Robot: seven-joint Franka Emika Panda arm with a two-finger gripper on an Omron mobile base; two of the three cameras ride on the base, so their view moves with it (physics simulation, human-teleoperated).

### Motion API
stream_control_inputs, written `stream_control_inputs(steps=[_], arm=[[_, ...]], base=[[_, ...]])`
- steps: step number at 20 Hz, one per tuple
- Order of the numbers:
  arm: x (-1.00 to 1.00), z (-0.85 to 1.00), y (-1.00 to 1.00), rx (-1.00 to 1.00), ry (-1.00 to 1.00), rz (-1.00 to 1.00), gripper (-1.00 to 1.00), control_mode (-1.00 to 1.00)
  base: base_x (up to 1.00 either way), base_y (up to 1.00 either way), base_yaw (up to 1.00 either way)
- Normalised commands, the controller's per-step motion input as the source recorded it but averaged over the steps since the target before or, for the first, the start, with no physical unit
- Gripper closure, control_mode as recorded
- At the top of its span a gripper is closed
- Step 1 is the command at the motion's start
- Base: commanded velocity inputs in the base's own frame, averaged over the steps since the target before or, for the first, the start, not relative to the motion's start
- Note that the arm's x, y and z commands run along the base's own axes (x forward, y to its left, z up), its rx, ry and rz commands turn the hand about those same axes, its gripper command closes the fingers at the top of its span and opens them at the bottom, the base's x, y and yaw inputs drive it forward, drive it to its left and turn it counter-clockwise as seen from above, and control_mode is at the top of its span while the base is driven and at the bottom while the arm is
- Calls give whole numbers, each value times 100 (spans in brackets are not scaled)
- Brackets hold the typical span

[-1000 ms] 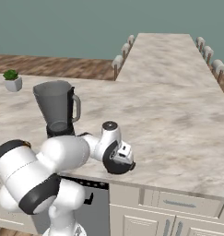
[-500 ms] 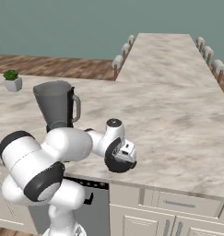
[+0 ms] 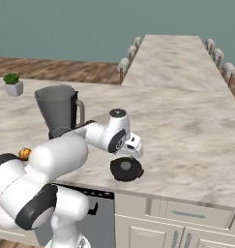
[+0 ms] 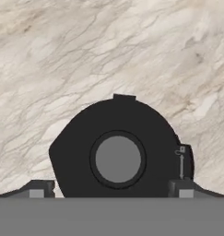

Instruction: Open the blender lid, put the orange in the blender, close the lid, and start the blender.

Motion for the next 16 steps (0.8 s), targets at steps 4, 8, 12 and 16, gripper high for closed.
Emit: stream_control_inputs(steps=[4,8,12,16], arm=[[-22,88,3,0,-9,0,-100,-100],[-62,86,35,0,-11,0,-100,-100],[-65,94,71,-4,-11,-2,-100,-100],[-60,78,90,-8,-5,-3,-100,-100]], base=[[0,0,0],[0,0,0],[0,0,0],[0,0,0]])
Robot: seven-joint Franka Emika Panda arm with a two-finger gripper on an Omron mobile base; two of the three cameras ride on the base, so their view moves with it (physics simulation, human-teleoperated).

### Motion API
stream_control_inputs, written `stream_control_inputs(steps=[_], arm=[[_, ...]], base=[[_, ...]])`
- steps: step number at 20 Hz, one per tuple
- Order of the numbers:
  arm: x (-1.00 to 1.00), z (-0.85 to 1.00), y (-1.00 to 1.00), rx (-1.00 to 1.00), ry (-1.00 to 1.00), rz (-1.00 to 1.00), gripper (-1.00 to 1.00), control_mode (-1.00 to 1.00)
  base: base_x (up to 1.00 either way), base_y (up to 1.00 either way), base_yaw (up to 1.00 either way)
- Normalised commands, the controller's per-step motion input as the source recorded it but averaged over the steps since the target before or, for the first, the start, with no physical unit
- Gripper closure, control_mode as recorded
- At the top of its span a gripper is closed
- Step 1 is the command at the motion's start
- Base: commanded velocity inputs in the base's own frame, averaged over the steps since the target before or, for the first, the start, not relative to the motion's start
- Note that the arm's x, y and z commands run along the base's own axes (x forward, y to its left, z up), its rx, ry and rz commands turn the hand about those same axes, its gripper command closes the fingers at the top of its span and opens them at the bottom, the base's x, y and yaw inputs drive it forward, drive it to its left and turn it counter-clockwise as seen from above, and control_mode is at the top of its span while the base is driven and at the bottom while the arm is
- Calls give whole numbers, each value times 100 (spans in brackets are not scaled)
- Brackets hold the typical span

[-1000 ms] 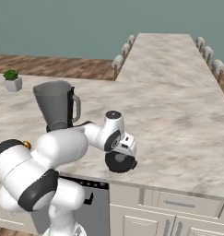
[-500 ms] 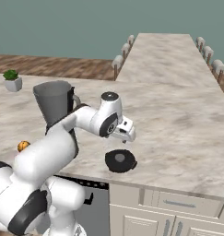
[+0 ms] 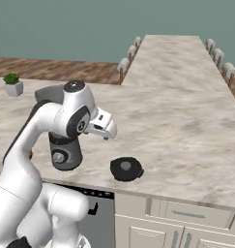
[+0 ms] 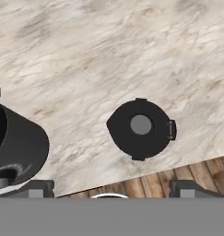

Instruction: Open the blender lid, put the orange in the blender, close the lid, and start the blender.

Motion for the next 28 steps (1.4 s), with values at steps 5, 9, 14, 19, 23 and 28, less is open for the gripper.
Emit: stream_control_inputs(steps=[5,9,14,19,23,28], arm=[[-55,30,100,-8,0,0,-100,-100],[-38,1,100,-8,0,0,-100,-100],[-16,-1,100,-9,2,0,-100,-100],[0,-2,100,-9,8,0,-100,-100],[0,-9,100,-7,10,1,-100,-100],[3,-22,94,-1,15,4,-100,-100]], base=[[0,0,0],[0,0,0],[0,0,0],[0,0,0],[0,0,0],[0,0,0]])
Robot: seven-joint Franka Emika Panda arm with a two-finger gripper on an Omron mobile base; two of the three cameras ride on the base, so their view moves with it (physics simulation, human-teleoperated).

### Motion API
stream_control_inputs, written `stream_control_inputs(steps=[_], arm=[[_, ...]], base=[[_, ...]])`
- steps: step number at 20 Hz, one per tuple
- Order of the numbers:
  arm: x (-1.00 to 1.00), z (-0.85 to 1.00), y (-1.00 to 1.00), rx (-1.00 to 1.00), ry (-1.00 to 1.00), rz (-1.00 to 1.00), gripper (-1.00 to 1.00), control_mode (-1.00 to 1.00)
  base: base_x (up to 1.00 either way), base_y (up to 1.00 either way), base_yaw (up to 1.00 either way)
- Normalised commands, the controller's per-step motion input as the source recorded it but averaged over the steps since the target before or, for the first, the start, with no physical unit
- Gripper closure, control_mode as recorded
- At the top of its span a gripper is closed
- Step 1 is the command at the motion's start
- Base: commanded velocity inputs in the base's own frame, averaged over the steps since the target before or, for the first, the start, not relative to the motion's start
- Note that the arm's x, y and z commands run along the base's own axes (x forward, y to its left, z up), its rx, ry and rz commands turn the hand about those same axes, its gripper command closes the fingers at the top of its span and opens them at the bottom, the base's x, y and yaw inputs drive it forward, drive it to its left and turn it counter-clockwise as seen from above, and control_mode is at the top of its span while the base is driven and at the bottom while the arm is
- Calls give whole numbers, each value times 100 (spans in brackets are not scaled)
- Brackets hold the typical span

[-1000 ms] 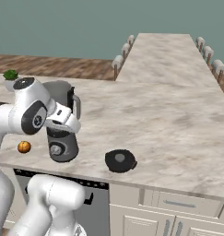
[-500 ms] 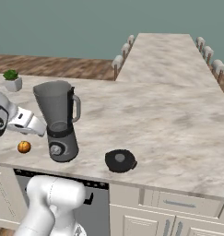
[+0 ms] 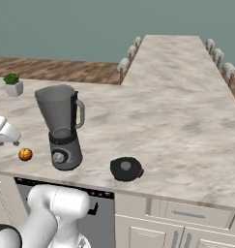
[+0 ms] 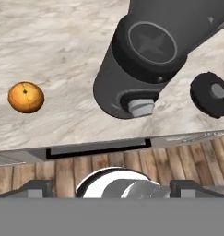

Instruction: Open the blender lid, put the orange in the blender, close the lid, and start the blender.

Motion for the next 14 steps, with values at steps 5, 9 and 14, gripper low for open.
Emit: stream_control_inputs(steps=[5,9,14], arm=[[31,-41,64,0,20,4,-100,-100],[39,-49,58,0,15,3,-100,-100],[36,-37,19,0,3,1,-100,-100]], base=[[0,0,0],[0,0,0],[0,0,0]])
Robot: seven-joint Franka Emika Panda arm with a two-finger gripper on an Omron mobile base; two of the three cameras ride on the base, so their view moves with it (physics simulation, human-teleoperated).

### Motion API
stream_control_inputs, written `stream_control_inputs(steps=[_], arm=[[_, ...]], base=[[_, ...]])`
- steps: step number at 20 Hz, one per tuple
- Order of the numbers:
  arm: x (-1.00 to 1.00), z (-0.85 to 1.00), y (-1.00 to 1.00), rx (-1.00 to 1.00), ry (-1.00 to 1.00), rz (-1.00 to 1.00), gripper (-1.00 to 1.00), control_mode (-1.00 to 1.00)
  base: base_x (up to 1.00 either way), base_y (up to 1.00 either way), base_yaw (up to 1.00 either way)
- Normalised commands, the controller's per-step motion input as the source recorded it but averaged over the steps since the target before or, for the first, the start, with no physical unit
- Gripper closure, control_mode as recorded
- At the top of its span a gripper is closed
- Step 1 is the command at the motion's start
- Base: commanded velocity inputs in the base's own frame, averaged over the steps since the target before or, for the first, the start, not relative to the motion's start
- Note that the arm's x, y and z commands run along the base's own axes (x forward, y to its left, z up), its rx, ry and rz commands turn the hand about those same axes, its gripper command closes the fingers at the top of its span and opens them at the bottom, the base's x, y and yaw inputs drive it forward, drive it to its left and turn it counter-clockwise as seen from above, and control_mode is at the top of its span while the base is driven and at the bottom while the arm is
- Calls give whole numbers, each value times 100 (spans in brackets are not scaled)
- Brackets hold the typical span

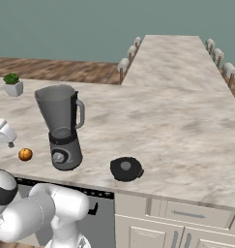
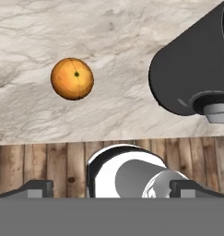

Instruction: Open the blender lid, put the orange in the blender, close the lid, and start the blender.

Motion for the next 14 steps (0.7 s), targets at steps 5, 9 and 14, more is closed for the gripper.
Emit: stream_control_inputs(steps=[5,9,14], arm=[[21,-39,0,0,-1,0,-100,-100],[27,-42,0,0,0,0,-100,-100],[45,-23,0,0,0,0,-100,-100]], base=[[0,0,0],[0,0,0],[0,0,0]])
